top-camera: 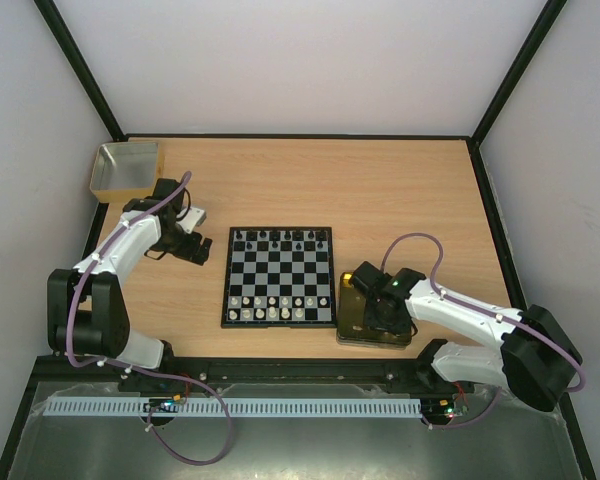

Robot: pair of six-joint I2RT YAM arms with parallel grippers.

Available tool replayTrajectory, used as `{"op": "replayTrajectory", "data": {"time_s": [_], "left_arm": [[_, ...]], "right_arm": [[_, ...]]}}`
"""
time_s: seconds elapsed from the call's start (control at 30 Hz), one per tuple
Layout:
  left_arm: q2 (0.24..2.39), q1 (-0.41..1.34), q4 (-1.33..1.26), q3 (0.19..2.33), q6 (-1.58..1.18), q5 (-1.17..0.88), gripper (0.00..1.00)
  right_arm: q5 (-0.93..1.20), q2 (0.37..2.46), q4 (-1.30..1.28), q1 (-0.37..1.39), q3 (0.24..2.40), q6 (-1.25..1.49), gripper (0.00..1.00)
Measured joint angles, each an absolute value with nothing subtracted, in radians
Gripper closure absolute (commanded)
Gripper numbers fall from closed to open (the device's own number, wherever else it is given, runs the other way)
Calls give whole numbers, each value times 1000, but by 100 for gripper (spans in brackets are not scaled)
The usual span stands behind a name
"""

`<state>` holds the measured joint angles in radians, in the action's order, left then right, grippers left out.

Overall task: Set up the chess pieces on the board
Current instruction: Pick up the chess piece from the storage box.

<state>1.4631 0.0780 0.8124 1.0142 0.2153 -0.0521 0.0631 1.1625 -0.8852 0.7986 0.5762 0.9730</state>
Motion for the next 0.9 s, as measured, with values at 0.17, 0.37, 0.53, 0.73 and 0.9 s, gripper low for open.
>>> {"op": "replayTrajectory", "data": {"time_s": [0.17,0.37,0.53,0.73,0.9], "left_arm": [[1463,78,812,1014,215,-52,1],[1463,78,812,1014,215,-52,1],[1463,78,812,1014,215,-52,1],[1463,78,812,1014,215,-52,1],[1463,78,812,1014,215,-52,1]], "right_arm": [[50,1163,-885,798,581,972,81],[42,1165,-886,794,587,971,90],[40,1165,-890,792,609,969,89],[34,1169,-925,792,680,961,90],[22,1192,-968,792,784,939,90]]}}
